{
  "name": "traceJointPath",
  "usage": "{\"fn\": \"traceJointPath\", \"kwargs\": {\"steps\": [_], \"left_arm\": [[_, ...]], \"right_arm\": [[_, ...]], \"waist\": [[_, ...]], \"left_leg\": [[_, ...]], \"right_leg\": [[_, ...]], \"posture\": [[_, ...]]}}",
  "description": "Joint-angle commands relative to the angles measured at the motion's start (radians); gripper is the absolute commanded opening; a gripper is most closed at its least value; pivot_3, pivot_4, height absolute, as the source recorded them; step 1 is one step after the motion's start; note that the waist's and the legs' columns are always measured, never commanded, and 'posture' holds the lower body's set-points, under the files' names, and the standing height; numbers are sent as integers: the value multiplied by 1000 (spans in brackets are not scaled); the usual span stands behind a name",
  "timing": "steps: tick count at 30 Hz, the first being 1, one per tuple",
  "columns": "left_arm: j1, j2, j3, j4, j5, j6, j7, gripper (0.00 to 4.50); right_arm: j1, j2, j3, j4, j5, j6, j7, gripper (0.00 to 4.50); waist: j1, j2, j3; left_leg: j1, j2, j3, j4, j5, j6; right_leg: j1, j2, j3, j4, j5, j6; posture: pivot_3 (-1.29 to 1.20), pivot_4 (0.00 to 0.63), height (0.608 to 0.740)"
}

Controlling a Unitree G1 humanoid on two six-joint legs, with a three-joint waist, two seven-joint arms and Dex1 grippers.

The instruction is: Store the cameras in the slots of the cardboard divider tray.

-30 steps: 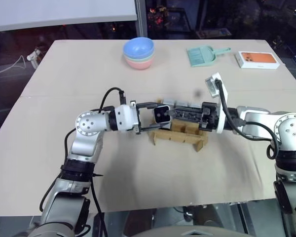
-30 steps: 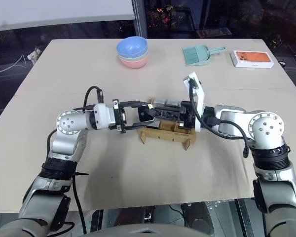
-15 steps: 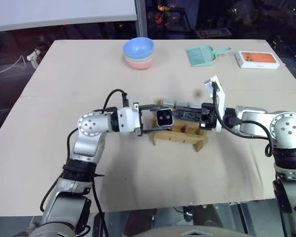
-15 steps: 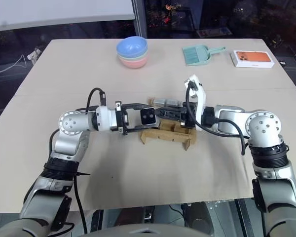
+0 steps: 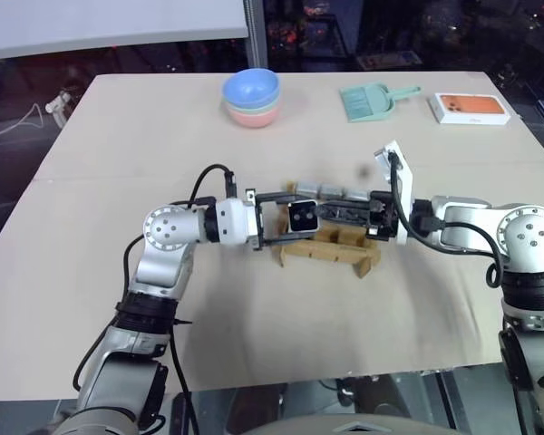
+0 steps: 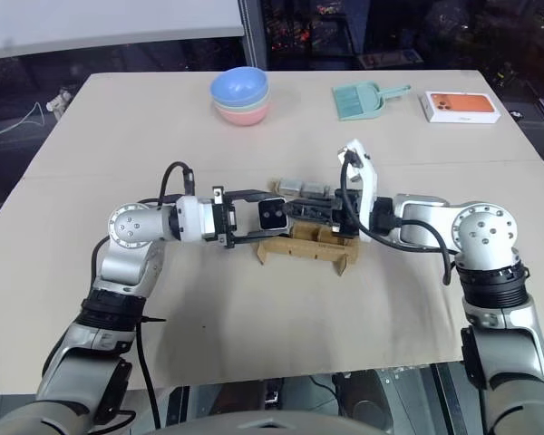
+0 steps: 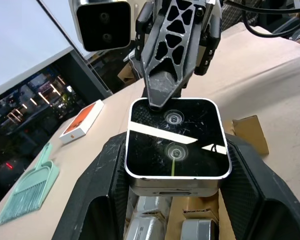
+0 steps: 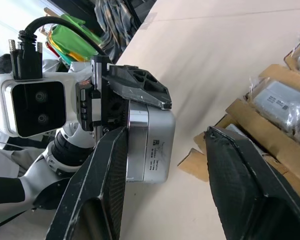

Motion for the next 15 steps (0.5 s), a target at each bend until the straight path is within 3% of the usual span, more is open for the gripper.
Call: {"fn": "traceJointPath", "kwargs": {"steps": [1,4,8,9,15], "left_arm": [[-15,0,5,-36,-25,-21,5,1935],[-6,2,1,-43,-28,-16,4,1935],[-6,4,-4,-43,-28,-16,-2,1935],[-6,5,-5,-43,-29,-15,-4,1935],[0,10,-9,-49,-42,14,-11,1935]], "right_arm": [[-7,12,-18,-24,49,-6,-20,2397],[-11,22,-21,-26,65,-17,-31,2397],[-16,26,-25,-21,64,-22,-34,1332],[-16,25,-25,-22,63,-22,-32,674],[-15,27,-24,-25,62,-26,-23,616]], "waist": [[-3,0,0],[-5,0,0],[-5,0,0],[-5,0,0],[-5,0,0]], "left_leg": [[0,0,0,0,0,0],[0,0,0,0,0,0],[0,0,0,0,0,0],[0,0,0,0,0,0],[0,0,0,0,0,0]], "right_leg": [[0,0,0,0,0,0],[0,0,0,0,0,0],[0,0,0,0,0,0],[0,0,0,0,0,0],[0,0,0,0,0,0]], "posture": [[0,150,740],[0,150,740],[0,150,740],[0,150,740],[0,150,740]]}}
